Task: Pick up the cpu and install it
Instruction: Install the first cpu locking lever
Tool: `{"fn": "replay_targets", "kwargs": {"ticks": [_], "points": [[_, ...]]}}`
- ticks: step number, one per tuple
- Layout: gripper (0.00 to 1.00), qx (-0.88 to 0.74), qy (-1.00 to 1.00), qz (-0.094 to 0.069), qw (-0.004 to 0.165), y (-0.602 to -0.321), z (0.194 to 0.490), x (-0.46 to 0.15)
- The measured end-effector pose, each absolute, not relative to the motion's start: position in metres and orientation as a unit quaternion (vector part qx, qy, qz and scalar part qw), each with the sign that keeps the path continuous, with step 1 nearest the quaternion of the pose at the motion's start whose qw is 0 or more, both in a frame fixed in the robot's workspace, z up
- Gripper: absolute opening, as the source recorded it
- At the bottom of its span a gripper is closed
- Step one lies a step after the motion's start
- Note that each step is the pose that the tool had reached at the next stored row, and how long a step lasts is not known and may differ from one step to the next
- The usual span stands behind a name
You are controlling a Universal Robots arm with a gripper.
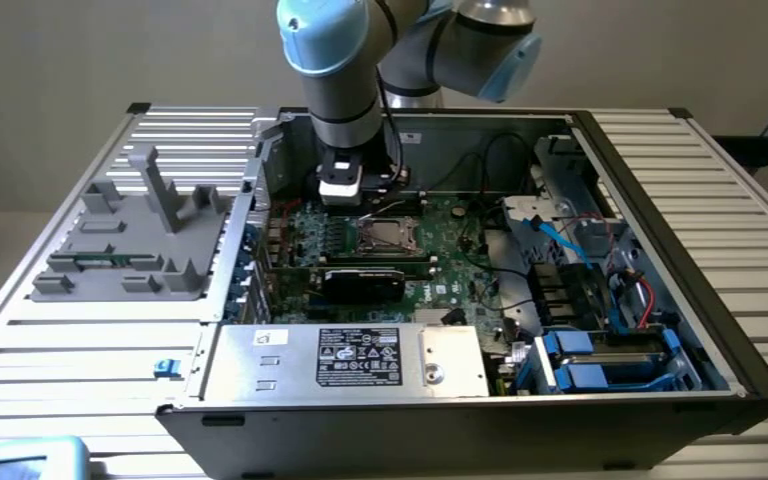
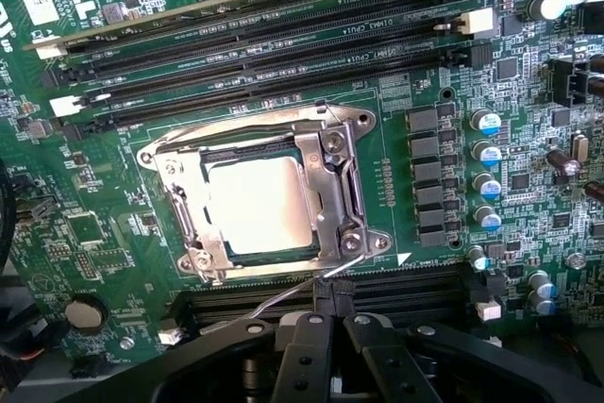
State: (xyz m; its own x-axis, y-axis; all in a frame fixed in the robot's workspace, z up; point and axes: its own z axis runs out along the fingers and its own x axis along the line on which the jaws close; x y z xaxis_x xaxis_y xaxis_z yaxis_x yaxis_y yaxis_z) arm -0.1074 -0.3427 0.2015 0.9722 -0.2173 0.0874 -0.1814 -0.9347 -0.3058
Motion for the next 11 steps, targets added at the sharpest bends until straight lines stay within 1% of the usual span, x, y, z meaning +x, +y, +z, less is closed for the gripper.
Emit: {"fn": "replay_targets", "kwargs": {"ticks": [11], "points": [[0.11, -0.982, 0.102, -0.060, 0.149, -0.3479, 0.2015, -0.1013]]}}
